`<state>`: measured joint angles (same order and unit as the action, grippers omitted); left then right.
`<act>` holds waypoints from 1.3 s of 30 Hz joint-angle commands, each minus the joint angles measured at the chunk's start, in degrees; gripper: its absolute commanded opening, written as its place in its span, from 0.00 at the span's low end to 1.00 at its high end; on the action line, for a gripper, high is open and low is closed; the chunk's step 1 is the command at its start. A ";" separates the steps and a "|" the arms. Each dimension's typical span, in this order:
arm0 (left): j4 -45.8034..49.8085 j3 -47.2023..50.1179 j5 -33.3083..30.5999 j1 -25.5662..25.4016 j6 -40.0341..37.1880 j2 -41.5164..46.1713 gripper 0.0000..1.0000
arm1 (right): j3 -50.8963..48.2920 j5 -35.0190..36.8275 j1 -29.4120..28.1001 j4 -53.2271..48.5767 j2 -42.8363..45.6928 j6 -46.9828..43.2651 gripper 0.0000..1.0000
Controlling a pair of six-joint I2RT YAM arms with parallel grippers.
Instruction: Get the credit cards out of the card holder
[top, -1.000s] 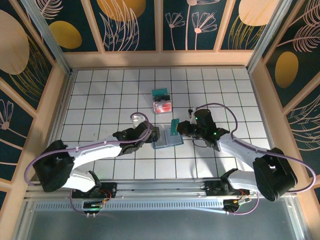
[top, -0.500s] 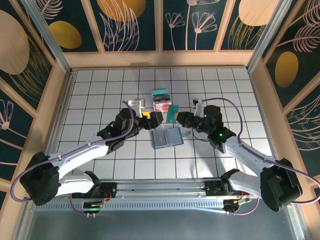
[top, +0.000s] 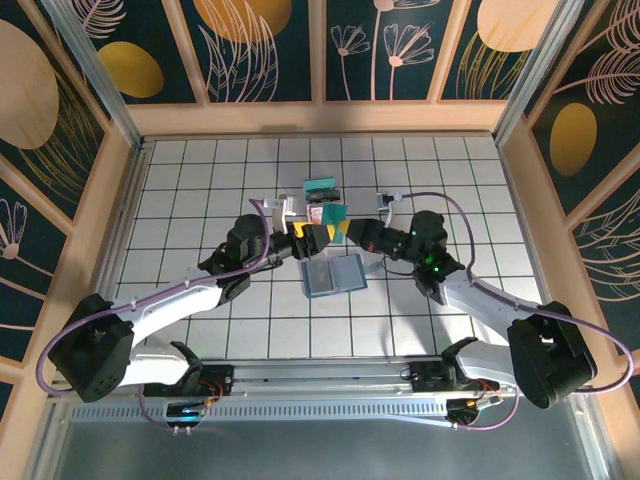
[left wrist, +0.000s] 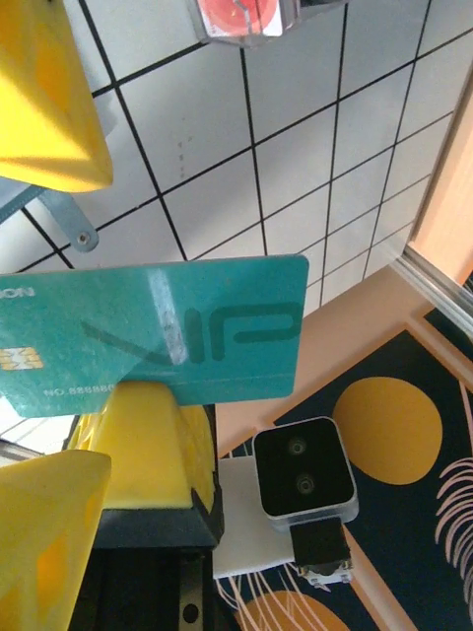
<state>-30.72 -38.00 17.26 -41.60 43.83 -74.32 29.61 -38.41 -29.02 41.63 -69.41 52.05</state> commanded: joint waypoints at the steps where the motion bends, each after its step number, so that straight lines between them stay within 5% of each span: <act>1: -4.62 -0.06 1.73 0.45 0.93 -0.96 0.62 | -0.51 -3.29 0.36 6.69 -0.78 2.33 0.00; 10: -6.30 -0.21 1.66 0.66 1.01 -1.12 0.24 | -0.52 -3.60 0.36 5.41 -0.64 1.58 0.01; 16: 0.32 -2.61 -0.11 0.76 -4.04 -0.52 0.01 | 0.38 -2.25 0.41 0.80 0.12 -0.99 0.26; 21: 13.74 -8.07 -6.68 0.99 -15.05 0.08 0.00 | 2.60 2.60 0.45 -10.41 2.70 -6.58 0.52; 29: 28.56 -19.33 -6.99 7.55 -35.77 -5.55 0.00 | 5.06 12.50 0.46 -24.84 7.16 -12.38 0.66; 39: 36.77 -34.99 -6.45 11.59 -60.14 -19.06 0.00 | 7.08 24.70 0.47 -35.43 11.76 -14.34 0.97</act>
<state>1.78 -68.97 10.22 -30.98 -5.39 -90.70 34.13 -19.81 -28.58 10.72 -59.53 39.38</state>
